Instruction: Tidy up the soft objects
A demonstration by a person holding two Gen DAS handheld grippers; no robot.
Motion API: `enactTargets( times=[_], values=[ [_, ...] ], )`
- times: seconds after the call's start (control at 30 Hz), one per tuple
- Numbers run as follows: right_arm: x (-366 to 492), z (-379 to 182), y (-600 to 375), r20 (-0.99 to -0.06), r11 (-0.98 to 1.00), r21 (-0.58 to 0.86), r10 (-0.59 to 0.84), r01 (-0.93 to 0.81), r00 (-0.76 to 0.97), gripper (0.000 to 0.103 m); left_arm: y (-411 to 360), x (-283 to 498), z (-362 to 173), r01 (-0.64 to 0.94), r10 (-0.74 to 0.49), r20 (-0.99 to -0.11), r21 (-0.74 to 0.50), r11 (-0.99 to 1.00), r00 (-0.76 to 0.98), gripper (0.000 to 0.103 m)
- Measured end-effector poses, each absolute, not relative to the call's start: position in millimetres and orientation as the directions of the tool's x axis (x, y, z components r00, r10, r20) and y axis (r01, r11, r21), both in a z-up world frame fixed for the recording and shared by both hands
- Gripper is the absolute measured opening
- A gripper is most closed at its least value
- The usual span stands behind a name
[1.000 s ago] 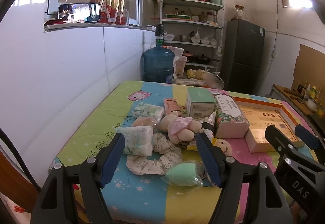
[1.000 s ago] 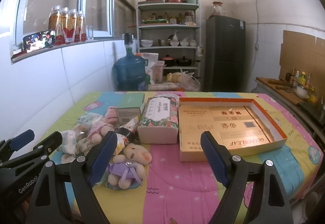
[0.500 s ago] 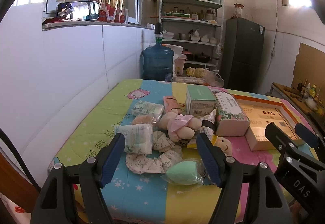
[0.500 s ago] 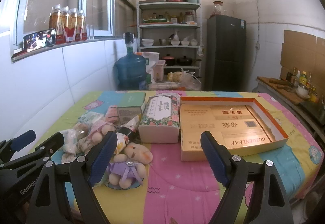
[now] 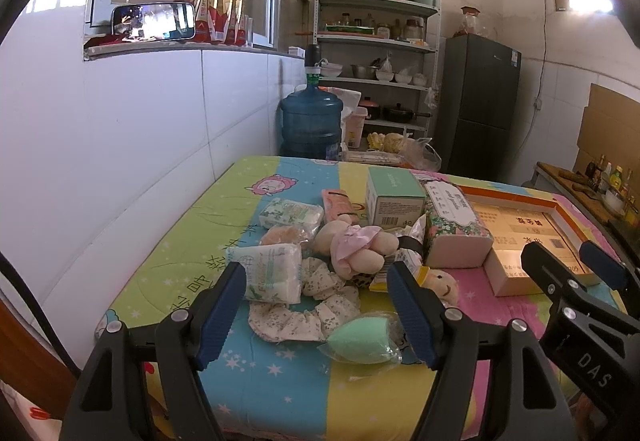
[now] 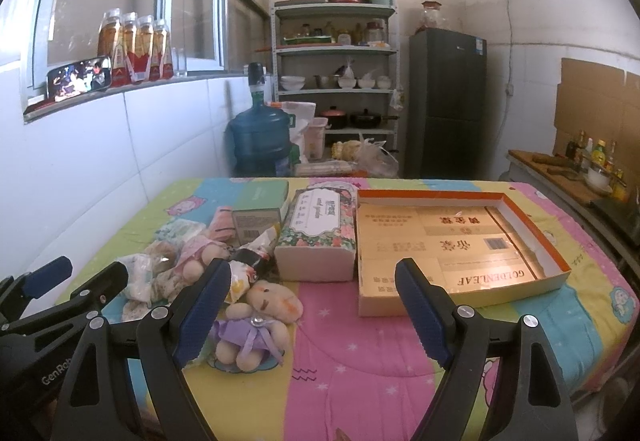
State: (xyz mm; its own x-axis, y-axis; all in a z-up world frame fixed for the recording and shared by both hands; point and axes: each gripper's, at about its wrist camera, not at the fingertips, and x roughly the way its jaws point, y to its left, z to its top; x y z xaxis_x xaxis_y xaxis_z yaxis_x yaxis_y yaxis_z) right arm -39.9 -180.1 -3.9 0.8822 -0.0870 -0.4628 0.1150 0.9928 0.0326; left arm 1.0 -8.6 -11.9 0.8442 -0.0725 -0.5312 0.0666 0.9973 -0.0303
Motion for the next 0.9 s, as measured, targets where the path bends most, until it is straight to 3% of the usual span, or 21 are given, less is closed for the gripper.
enactTargets(
  times=[0.9],
  values=[
    [-36.9, -14.1, -184.1, -0.490, 0.995, 0.051, -0.052, 0.088, 0.870, 0.085, 8.0, 4.0, -20.2, 0.080, -0.094, -0.519, -0.050, 0.996, 0.850, 0.073]
  ],
)
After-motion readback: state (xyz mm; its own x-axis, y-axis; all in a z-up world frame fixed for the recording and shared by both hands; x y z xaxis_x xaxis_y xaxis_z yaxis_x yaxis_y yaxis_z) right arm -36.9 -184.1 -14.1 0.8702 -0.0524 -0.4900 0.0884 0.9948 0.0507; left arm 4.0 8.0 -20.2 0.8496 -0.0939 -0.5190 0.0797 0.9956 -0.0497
